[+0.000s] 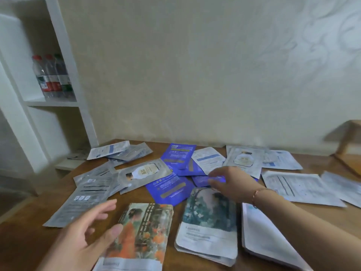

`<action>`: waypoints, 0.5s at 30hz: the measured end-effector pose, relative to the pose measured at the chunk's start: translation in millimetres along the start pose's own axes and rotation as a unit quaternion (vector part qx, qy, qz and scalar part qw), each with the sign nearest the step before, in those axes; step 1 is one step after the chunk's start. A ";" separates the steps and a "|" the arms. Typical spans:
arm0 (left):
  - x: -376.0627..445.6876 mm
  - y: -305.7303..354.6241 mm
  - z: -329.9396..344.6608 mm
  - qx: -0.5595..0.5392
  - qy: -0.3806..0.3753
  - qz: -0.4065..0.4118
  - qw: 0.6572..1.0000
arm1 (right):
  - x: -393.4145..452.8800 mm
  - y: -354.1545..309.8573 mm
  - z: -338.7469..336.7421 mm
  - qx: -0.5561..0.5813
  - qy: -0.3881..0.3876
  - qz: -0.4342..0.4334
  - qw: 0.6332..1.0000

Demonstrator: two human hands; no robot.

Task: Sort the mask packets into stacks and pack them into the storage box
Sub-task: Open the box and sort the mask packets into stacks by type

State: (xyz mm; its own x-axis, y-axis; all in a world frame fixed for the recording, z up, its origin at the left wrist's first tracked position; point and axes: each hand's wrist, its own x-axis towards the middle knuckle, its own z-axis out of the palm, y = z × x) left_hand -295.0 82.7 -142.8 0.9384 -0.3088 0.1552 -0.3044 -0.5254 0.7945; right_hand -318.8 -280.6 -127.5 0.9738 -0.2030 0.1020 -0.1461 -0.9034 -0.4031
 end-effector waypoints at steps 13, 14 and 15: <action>74.8 46.2 45.0 0.008 -0.049 0.066 0.997 | -43.4 172.2 -55.8 -0.095 -0.050 0.172 0.979; 79.1 48.5 45.3 0.022 -0.060 0.066 0.996 | -49.0 181.2 -58.7 -0.103 -0.044 0.175 0.978; 83.7 48.4 44.3 0.038 -0.072 0.065 0.995 | -53.0 189.5 -60.9 -0.109 -0.041 0.183 0.976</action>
State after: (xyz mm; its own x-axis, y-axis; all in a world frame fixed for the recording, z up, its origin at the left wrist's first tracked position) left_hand -238.5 -3.7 -117.3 0.8589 -0.4850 0.1645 -0.4384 -0.5300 0.7259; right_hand -408.7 -464.0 -153.9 0.8590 -0.5040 -0.0894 -0.5113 -0.8368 -0.1955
